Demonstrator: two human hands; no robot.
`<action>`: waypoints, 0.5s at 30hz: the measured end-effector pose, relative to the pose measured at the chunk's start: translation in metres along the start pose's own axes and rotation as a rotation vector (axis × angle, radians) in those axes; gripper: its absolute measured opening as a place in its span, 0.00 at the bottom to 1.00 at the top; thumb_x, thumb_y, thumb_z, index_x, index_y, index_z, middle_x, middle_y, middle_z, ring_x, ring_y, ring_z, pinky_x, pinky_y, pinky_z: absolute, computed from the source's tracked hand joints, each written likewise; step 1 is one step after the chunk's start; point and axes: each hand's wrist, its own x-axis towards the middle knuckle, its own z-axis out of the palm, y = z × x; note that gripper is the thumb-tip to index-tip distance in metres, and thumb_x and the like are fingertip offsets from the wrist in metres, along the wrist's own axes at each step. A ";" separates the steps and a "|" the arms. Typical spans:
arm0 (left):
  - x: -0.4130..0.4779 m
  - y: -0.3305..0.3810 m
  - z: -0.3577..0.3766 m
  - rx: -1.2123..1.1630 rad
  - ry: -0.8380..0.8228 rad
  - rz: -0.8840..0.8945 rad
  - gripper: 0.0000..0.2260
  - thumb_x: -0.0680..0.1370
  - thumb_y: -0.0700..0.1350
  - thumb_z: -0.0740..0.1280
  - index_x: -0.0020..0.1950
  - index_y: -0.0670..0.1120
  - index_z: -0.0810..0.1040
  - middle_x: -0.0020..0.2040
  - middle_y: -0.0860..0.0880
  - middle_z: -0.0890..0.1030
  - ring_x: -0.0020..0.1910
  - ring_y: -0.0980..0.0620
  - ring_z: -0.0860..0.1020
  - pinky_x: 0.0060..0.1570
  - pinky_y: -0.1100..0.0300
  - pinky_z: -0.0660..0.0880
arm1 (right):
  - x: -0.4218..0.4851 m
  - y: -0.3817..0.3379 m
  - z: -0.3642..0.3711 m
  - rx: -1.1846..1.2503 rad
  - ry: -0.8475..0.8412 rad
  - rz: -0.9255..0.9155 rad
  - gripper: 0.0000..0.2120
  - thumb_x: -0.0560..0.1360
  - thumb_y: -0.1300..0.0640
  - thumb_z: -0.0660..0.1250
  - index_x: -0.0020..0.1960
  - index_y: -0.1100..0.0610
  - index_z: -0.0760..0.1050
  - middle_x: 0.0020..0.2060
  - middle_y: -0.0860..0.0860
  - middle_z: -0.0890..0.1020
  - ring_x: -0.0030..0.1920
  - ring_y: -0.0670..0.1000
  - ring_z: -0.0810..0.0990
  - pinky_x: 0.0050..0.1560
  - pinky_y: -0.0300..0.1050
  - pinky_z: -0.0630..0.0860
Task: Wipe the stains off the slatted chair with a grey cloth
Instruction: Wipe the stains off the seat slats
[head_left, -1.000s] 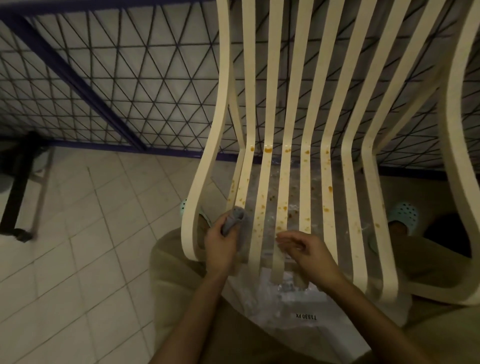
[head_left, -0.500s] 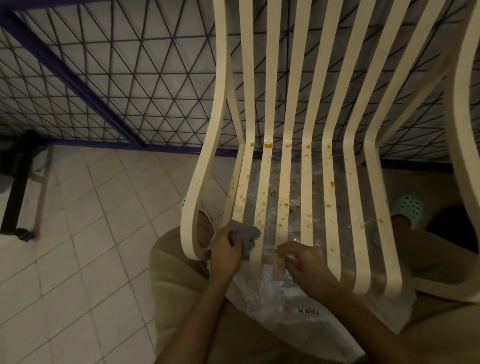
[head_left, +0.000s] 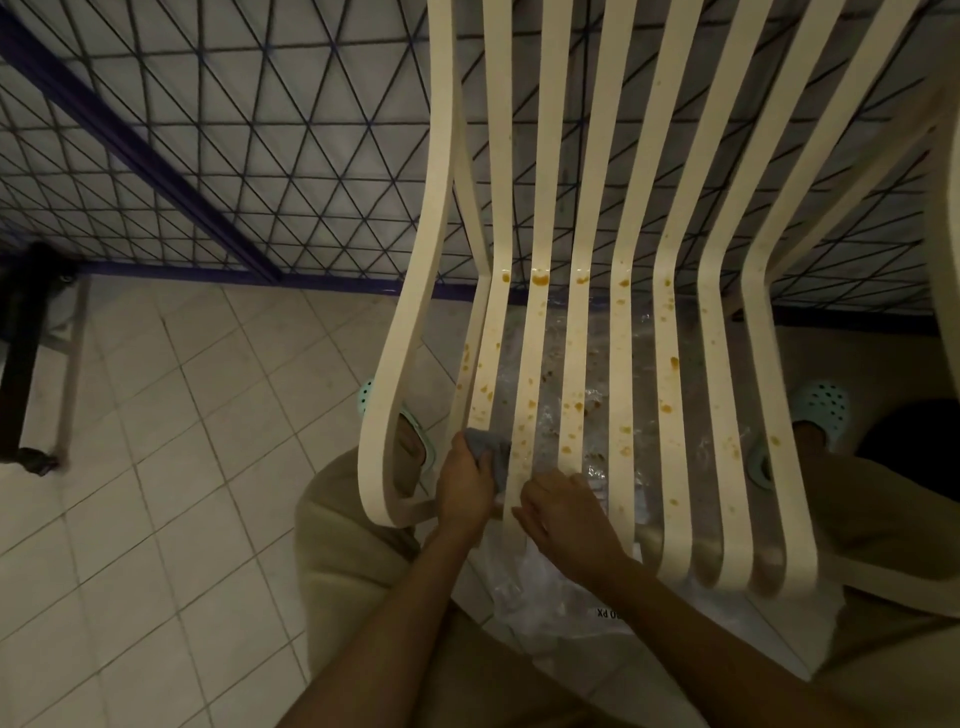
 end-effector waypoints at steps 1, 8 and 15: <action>0.006 0.000 -0.001 -0.007 -0.010 0.000 0.14 0.83 0.47 0.58 0.65 0.41 0.69 0.57 0.41 0.78 0.55 0.44 0.77 0.52 0.54 0.73 | -0.001 0.000 0.001 0.007 0.005 -0.006 0.08 0.78 0.49 0.61 0.42 0.50 0.71 0.39 0.46 0.74 0.41 0.47 0.72 0.48 0.45 0.70; 0.055 0.010 -0.002 -0.178 -0.055 -0.146 0.14 0.83 0.51 0.54 0.60 0.44 0.72 0.56 0.42 0.78 0.55 0.42 0.78 0.58 0.45 0.75 | 0.004 0.000 0.010 -0.002 0.009 0.011 0.09 0.80 0.46 0.57 0.43 0.48 0.69 0.38 0.44 0.74 0.40 0.46 0.70 0.49 0.45 0.69; 0.077 0.022 0.003 -0.059 -0.048 -0.124 0.15 0.84 0.50 0.53 0.61 0.40 0.70 0.57 0.39 0.78 0.55 0.40 0.77 0.54 0.49 0.74 | 0.007 0.001 0.015 -0.004 0.044 0.039 0.08 0.79 0.49 0.61 0.42 0.49 0.69 0.36 0.45 0.73 0.38 0.46 0.68 0.45 0.46 0.70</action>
